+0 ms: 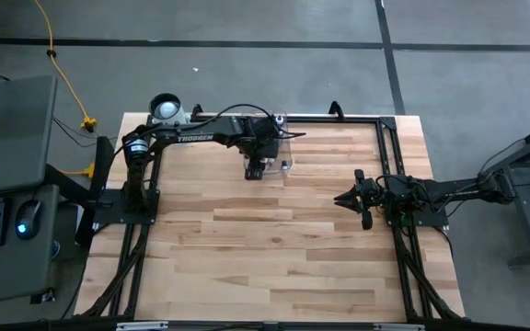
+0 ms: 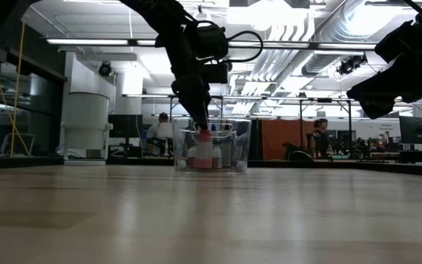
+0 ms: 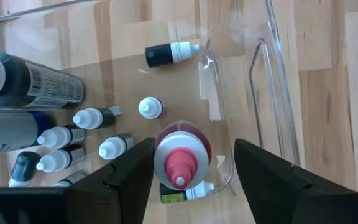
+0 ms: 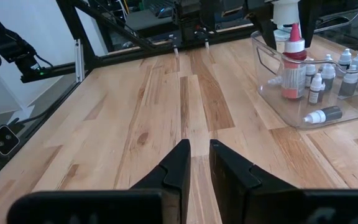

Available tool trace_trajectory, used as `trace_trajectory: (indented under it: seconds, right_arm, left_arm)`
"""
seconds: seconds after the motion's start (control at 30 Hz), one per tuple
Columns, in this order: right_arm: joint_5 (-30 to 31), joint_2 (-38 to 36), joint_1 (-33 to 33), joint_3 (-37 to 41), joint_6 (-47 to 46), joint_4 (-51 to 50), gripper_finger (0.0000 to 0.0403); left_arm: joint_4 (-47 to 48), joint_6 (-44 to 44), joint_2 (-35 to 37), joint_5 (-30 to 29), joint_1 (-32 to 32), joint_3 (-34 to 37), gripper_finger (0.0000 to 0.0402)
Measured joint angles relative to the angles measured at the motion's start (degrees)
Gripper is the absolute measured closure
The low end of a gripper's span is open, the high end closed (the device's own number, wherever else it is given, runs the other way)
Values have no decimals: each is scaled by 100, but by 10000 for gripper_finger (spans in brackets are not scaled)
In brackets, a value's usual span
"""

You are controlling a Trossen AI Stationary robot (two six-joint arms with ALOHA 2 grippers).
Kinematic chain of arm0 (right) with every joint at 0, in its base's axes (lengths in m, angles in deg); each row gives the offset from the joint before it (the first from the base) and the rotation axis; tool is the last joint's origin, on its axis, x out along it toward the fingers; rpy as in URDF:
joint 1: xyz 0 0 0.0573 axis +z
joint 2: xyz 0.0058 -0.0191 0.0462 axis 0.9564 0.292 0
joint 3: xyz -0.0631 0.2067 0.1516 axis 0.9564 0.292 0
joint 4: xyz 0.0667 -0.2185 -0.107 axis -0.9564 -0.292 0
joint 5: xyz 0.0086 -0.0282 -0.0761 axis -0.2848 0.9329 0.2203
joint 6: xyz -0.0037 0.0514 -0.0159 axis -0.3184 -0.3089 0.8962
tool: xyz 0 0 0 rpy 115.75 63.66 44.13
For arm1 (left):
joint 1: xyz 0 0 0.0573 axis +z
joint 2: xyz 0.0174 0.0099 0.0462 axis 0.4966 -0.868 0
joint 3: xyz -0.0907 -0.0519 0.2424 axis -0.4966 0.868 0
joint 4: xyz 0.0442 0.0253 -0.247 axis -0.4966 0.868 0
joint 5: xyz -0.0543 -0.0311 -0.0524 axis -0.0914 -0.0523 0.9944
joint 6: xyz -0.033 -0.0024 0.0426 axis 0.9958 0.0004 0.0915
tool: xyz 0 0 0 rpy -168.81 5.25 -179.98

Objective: Pick & Place food coloring
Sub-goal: Put the large pink food coloring bottle into the container, then return to Home Position

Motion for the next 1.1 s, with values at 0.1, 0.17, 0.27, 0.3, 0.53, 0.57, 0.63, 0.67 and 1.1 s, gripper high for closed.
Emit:
trace_trajectory:
  seconds: [0.1, 0.17, 0.27, 0.3, 0.53, 0.57, 0.63, 0.67, 1.1]
  right_arm:
    - [0, 0, 2, 0, 2, 0, 350]
    - [0, 0, 2, 0, 2, 0, 349]
    - [0, 0, 0, 0, 0, 0, 352]
    - [0, 0, 2, 0, 0, 0, 352]
    - [1, 0, 2, 0, 1, 0, 350]
    - [0, 0, 0, 0, 0, 0, 351]
    - [0, 0, 2, 0, 0, 0, 352]
    - [0, 0, 0, 0, 0, 0, 352]
    - [0, -2, 2, 0, 0, 0, 352]
  left_arm:
    - [1, -4, 2, 24, -27, 0, 182]
    - [-8, -8, 4, 35, -29, 0, 172]
    - [-52, -5, 9, -17, -33, 0, 146]
    - [-55, 24, 10, -83, -32, 0, 136]
    - [-40, -8, 129, -151, -28, -2, 87]
    - [-79, -17, 148, -186, -30, -2, 86]
    - [-137, -20, 175, -284, -31, -13, 85]
    - [-111, -20, 210, -323, -28, -8, 85]
    - [554, 172, 1171, 220, -106, -1139, 85]
